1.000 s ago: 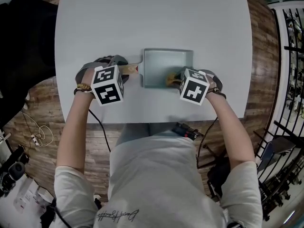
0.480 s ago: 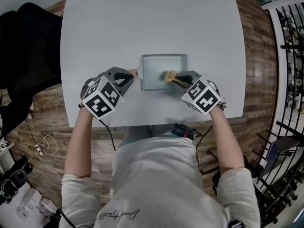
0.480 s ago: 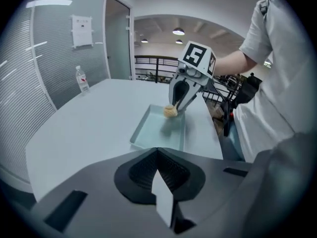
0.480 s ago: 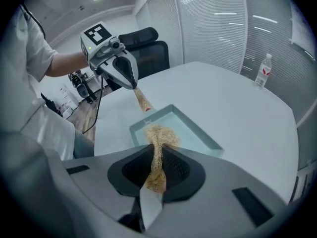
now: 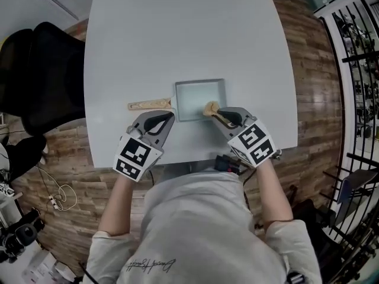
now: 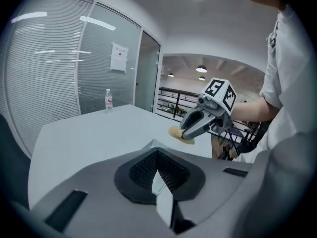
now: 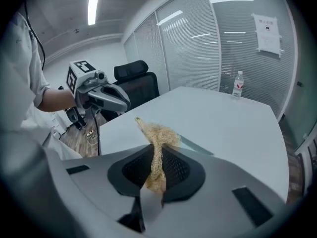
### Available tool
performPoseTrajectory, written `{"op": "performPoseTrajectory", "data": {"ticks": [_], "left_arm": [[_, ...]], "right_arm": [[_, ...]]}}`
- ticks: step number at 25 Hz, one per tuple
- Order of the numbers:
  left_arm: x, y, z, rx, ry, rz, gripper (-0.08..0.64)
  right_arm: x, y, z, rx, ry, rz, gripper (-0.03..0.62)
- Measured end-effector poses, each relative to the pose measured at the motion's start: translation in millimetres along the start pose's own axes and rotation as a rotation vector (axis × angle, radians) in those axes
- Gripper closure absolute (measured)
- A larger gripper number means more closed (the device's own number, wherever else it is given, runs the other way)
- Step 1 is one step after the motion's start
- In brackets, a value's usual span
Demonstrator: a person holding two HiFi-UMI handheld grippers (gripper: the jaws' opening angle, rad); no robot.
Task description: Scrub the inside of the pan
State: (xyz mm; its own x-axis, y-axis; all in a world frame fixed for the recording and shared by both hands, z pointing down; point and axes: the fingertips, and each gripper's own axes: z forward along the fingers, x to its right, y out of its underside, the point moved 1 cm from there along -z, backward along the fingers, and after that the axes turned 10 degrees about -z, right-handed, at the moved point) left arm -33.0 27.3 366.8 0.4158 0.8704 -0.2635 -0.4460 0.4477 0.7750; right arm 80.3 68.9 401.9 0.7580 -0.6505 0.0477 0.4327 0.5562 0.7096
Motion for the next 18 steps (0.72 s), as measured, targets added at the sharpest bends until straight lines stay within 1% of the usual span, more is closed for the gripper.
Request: {"op": "performPoseTrajectory", "data": {"ticks": [4, 8, 10, 12, 14, 16, 18], "left_arm": [[10, 1, -9, 0.107, -0.051, -0.085, 0.549], [16, -2, -15, 0.178, -0.072, -0.171, 0.549], [15, -5, -20, 0.208, -0.087, -0.202, 0.549], [9, -8, -26, 0.219, -0.112, -0.219, 0.549], [4, -11, -30, 0.219, -0.139, -0.217, 0.549], [2, -14, -32, 0.225, -0.149, -0.216, 0.549], [1, -18, -34, 0.242, -0.155, -0.230, 0.549]], "right_arm": [[-11, -12, -13, 0.054, 0.041, 0.040, 0.529], [-15, -23, -26, 0.115, 0.062, 0.081, 0.529], [-17, -30, -32, 0.137, 0.070, 0.086, 0.529], [-19, -38, -36, 0.155, 0.085, 0.079, 0.529], [-19, -45, -39, 0.173, 0.096, 0.076, 0.529], [-19, -48, -40, 0.186, 0.101, 0.078, 0.529], [-18, -50, -40, 0.193, 0.100, 0.084, 0.529]]}}
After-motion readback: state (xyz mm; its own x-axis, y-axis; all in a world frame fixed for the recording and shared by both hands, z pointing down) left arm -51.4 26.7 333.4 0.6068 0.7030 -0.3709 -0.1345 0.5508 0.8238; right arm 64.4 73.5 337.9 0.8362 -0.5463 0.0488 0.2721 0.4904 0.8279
